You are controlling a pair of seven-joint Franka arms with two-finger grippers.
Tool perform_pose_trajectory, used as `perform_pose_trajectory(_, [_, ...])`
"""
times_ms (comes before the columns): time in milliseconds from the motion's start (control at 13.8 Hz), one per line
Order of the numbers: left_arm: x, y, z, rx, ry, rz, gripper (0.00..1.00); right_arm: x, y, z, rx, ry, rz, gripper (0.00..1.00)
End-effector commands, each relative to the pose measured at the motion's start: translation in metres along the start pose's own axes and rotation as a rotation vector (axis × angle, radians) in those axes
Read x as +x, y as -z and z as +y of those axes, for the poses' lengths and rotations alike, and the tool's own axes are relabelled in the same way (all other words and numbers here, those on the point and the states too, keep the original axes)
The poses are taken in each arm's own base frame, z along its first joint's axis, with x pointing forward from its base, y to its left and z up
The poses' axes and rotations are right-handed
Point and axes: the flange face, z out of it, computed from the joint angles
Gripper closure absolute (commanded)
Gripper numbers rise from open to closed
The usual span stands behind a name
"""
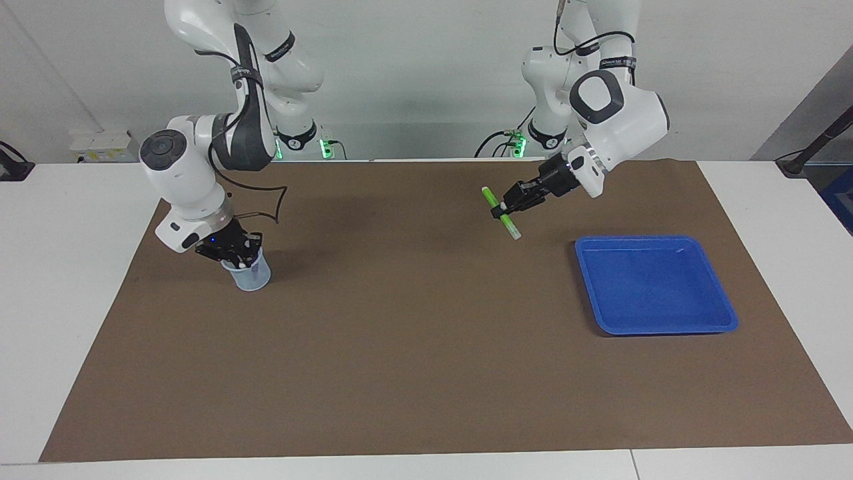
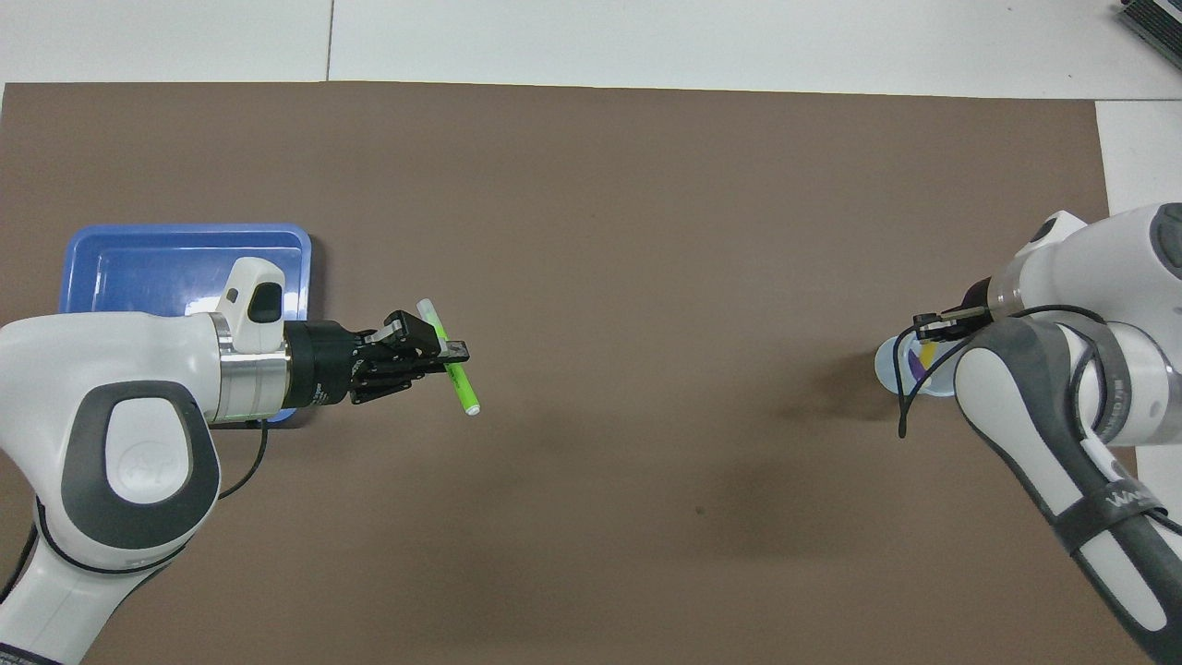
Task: Right arm passes pens to left for tray arrangement
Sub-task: 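Carry the green pen over the blue tray with the left gripper, then lower the green pen into the tray while the right gripper grasps the yellow pen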
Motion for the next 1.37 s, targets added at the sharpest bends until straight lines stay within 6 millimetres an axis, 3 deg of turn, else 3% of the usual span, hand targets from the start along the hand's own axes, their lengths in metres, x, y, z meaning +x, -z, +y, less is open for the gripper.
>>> perform_pose_trajectory(0, [0.042, 0.102, 0.006, 0.246, 0.024, -0.002, 1.0, -0.005, -0.002, 0.007, -0.006, 0.023, -0.046, 1.0])
perform_pose_trajectory(578, [0.041, 0.103, 0.006, 0.245, 0.023, -0.002, 1.0, -0.003, 0.031, 0.013, -0.097, 0.199, -0.059, 1.0])
perform_pose_trajectory(939, [0.042, 0.104, 0.006, 0.245, 0.025, -0.001, 1.0, 0.004, 0.096, 0.006, -0.095, 0.245, -0.095, 1.0])
perform_pose_trajectory(1300, [0.041, 0.106, 0.005, 0.277, 0.01, 0.01, 1.0, 0.008, 0.157, -0.044, -0.086, 0.298, -0.058, 1.0])
